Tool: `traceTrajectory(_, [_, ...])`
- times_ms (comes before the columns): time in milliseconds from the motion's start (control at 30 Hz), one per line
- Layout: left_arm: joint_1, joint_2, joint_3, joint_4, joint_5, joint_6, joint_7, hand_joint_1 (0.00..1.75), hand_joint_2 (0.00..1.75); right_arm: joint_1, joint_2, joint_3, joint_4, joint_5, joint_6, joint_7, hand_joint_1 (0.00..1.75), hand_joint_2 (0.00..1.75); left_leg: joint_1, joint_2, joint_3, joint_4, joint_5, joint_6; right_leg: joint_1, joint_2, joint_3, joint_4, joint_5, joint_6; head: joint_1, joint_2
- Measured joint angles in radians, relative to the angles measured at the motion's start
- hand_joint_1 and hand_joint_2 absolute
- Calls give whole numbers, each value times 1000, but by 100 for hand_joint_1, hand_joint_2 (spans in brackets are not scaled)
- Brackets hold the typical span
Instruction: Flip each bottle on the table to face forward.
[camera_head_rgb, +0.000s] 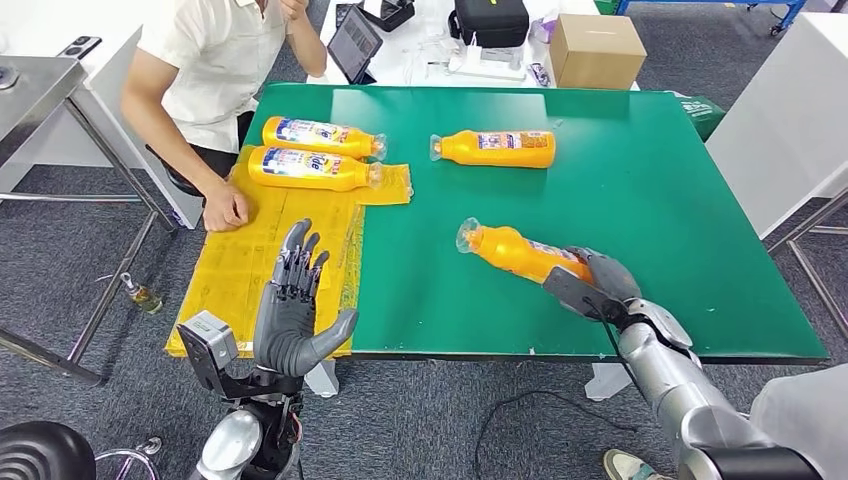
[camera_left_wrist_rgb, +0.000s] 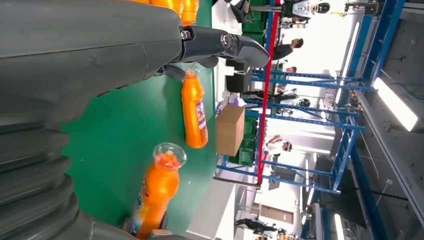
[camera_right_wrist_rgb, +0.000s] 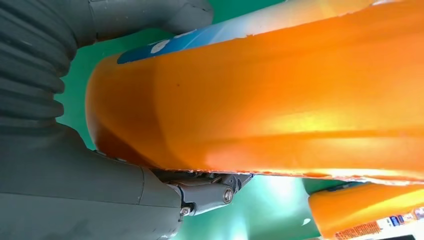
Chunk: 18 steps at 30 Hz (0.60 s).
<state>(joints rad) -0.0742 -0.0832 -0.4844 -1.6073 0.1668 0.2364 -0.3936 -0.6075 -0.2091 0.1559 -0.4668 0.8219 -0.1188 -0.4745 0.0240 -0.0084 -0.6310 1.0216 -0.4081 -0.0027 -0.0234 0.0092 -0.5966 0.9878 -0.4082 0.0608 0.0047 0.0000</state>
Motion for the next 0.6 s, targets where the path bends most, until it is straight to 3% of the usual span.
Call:
traceTrajectory(167, [7,0,17,25,39,16,19,0,175,35,31,-21,-57,-138,56,-40,175,175,0,0,0,0,0,0,0,1,1,0,1,-1,0,0])
traceTrajectory(333, [40,-2,28,76,89,-15,64,0,175,107,74,-19,-199,-259,91,-16,175,175,0,0,-2,0,0,0,0,1,-1,0,0,-1,0,0])
traceTrajectory(600, [66,-2,-8,130,169,-122,125,0,175,158,111,75,-375,-276,72,34,173,175,-1,-2,-9,0,1,0,-1,0,-7,1,0,0,0,0])
